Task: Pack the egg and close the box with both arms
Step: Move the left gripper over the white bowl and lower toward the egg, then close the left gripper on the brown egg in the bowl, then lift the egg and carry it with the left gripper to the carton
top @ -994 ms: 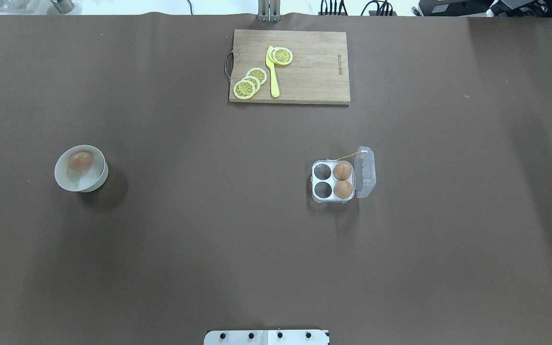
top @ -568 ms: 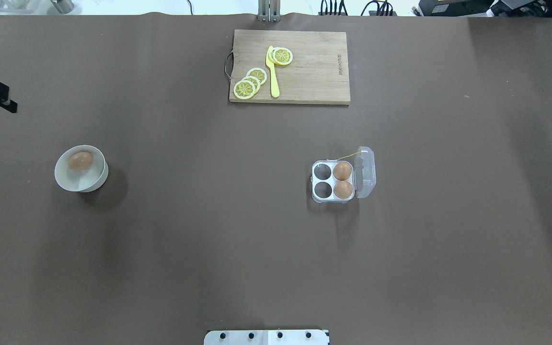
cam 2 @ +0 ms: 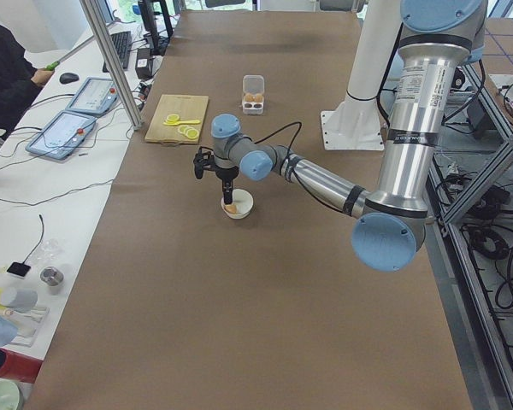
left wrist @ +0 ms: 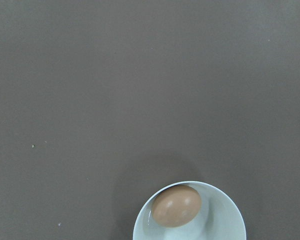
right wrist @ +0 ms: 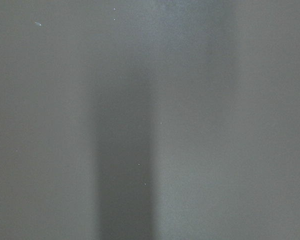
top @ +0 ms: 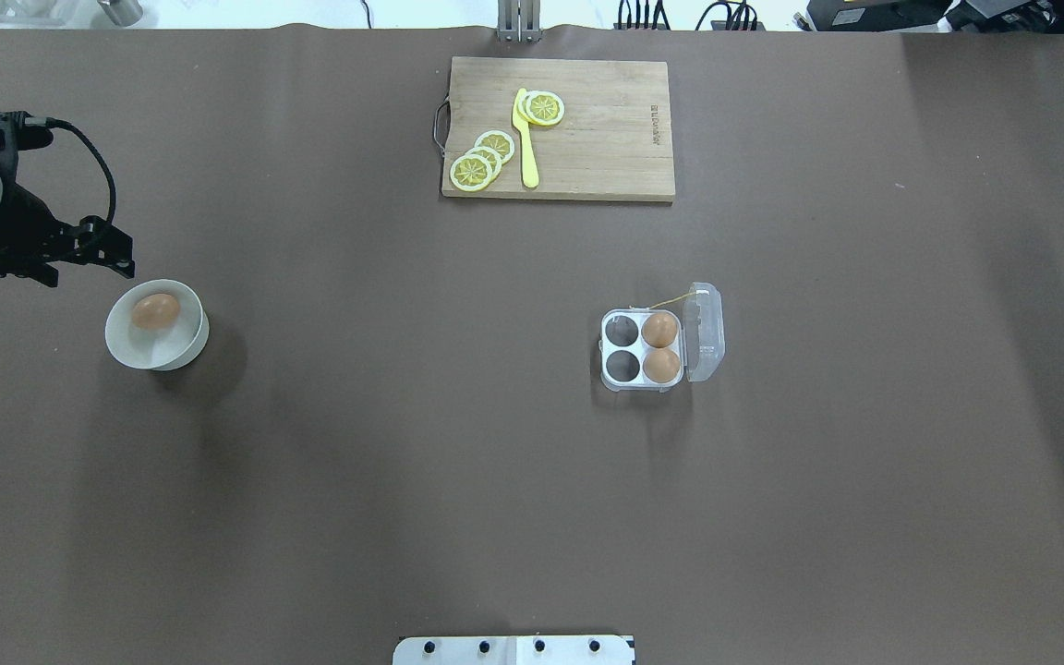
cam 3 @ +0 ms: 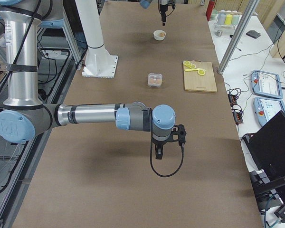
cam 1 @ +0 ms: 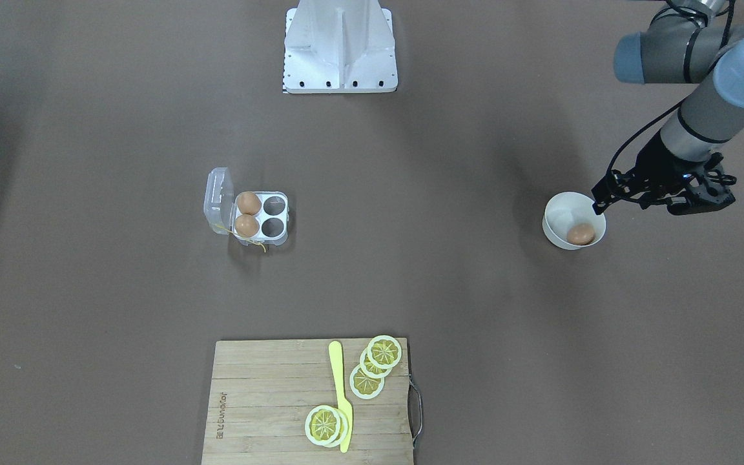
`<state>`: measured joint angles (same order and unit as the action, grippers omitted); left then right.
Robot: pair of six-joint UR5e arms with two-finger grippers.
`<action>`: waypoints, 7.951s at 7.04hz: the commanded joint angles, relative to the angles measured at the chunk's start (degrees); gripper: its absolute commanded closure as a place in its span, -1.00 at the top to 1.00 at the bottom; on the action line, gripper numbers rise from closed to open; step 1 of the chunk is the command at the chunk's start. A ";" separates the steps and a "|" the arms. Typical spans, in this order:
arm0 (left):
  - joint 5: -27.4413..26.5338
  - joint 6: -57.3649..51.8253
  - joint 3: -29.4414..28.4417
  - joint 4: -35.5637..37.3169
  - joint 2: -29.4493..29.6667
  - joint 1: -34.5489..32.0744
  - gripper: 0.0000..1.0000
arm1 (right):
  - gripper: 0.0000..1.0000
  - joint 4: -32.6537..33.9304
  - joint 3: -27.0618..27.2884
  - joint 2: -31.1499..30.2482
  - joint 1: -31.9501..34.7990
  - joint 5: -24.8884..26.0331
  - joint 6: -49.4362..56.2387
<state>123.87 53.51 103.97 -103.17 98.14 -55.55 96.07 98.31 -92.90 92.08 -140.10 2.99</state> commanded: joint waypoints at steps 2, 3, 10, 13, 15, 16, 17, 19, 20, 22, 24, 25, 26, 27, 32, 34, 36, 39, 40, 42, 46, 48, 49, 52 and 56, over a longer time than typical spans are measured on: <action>-3.80 1.42 -2.27 -1.68 0.56 3.95 0.76 | 1.00 0.00 -0.05 0.00 0.03 0.00 0.00; -3.90 1.33 -3.32 -2.37 0.82 4.48 0.75 | 1.00 0.00 -0.05 0.00 0.03 0.00 0.00; -3.99 1.68 -7.90 -3.88 2.92 6.41 0.64 | 1.00 0.00 0.30 -0.09 0.03 -0.17 0.00; -3.99 1.51 -9.39 -3.96 3.81 6.94 0.64 | 1.00 0.00 0.13 -0.26 0.03 -0.97 0.00; -3.99 1.24 -10.27 -4.93 3.90 6.94 0.64 | 1.00 0.00 0.22 -0.26 0.03 -1.06 0.00; -3.99 1.24 -11.15 -6.50 3.81 6.94 0.64 | 1.00 0.00 0.31 -0.35 0.03 -1.06 0.00; -3.99 1.24 -11.59 -7.30 3.81 6.86 0.64 | 1.00 0.00 0.39 -0.44 0.03 -1.06 0.00; -3.99 1.24 -11.68 -7.30 3.90 6.85 0.65 | 1.00 -0.09 0.48 -0.44 0.03 -1.06 0.00; -3.99 1.16 -11.86 -7.30 3.98 6.85 0.64 | 1.00 -0.09 0.48 -0.44 0.03 -1.06 0.00; -3.99 1.15 -12.21 -7.30 3.90 6.85 0.64 | 1.00 -0.09 0.57 -0.35 0.03 -1.06 0.00; -3.99 1.15 -12.30 -7.30 3.90 6.85 0.40 | 1.00 -0.09 0.57 -0.35 0.03 -1.14 0.00; -3.99 1.24 -12.13 -7.30 3.90 6.85 0.27 | 1.00 -0.09 0.57 -0.35 0.03 -1.14 0.00; -3.99 1.24 -11.86 -7.30 3.90 6.77 0.18 | 1.00 -0.09 0.57 -0.35 0.03 -1.14 0.09; -3.99 1.24 -11.60 -7.30 3.81 6.68 0.13 | 1.00 -0.09 0.57 -0.35 0.03 -1.14 0.09; -3.99 1.15 -11.68 -7.30 3.81 6.77 0.25 | 1.00 -0.09 0.57 -0.35 0.03 -1.14 0.09; -3.99 1.33 -11.24 -7.30 3.90 6.77 0.37 | 1.00 -0.09 0.48 -0.35 0.03 -1.06 0.00; -3.99 1.24 -11.86 -7.30 4.33 6.85 0.36 | 1.00 -0.09 0.48 -0.35 0.03 -1.06 0.09; -4.07 1.24 -12.30 -7.30 4.95 6.85 0.29 | 1.00 0.00 0.39 -0.44 0.03 -1.06 0.09; -4.07 1.16 -12.56 -7.30 4.95 6.85 0.29 | 1.00 -0.09 0.48 -0.44 0.03 -1.14 0.09; -4.07 1.15 -13.00 -7.30 5.04 6.85 0.27 | 1.00 -0.09 0.48 -0.53 0.03 -1.06 0.09; -5.22 1.07 -11.17 -7.30 4.78 6.50 -0.69 | 1.00 -0.09 0.22 -0.53 0.03 -1.06 0.09; -4.78 1.07 -3.03 -7.13 -1.95 6.06 -0.69 | 1.00 0.00 0.13 -0.53 0.03 -1.06 0.09; -4.78 1.15 1.11 -6.87 -4.60 6.06 -0.71 | 1.00 0.00 0.04 -0.53 0.03 -1.06 0.17; -5.30 2.29 4.13 -13.40 -2.09 6.32 -0.96 | 1.00 0.00 0.22 -0.53 0.03 -1.14 0.18; -22.12 22.22 -0.69 -18.73 15.64 19.46 -1.00 | 1.00 -0.09 0.30 0.08 -0.06 -0.88 0.18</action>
<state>108.44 71.09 104.11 -121.81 109.07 -41.67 95.97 98.37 -93.08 92.09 -141.05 3.16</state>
